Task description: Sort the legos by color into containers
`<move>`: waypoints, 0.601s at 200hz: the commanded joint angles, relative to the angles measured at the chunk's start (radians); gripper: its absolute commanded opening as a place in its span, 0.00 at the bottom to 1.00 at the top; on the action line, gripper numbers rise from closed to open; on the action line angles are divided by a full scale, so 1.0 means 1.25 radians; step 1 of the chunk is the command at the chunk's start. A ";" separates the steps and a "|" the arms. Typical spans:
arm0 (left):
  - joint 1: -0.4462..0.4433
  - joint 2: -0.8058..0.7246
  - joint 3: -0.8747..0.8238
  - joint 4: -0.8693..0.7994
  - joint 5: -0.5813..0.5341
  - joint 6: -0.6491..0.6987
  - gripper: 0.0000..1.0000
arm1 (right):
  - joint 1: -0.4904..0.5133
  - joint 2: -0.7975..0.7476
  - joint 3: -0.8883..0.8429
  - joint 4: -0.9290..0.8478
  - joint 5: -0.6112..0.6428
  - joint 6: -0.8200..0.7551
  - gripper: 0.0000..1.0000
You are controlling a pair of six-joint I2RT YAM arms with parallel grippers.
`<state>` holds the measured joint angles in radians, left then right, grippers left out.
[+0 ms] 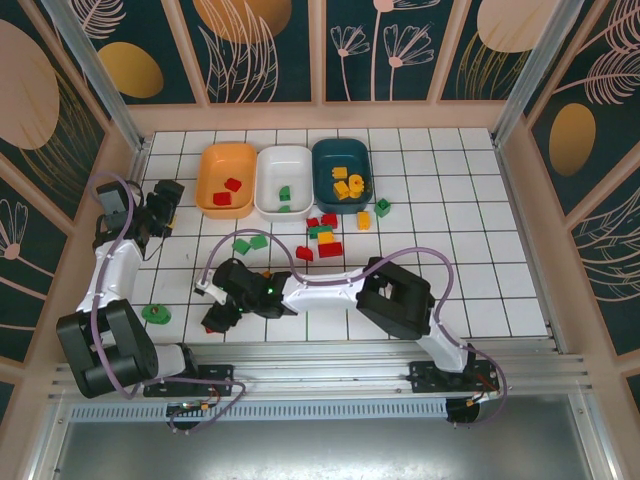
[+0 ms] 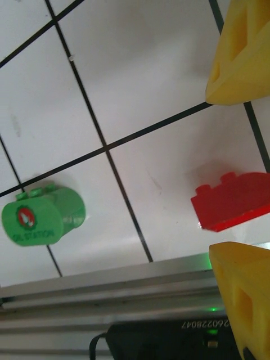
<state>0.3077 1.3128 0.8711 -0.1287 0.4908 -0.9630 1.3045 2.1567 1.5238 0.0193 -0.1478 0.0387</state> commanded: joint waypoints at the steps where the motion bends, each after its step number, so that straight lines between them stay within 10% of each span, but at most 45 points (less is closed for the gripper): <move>1: 0.003 -0.017 -0.009 0.024 0.019 -0.008 0.78 | 0.012 -0.028 -0.012 0.006 -0.022 -0.013 0.66; 120: 0.003 -0.028 -0.035 0.031 0.032 -0.001 0.78 | 0.013 0.097 0.066 -0.050 -0.028 -0.057 0.64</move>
<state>0.3077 1.2995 0.8429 -0.1131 0.5159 -0.9627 1.3220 2.2536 1.5658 -0.0208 -0.1894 -0.0067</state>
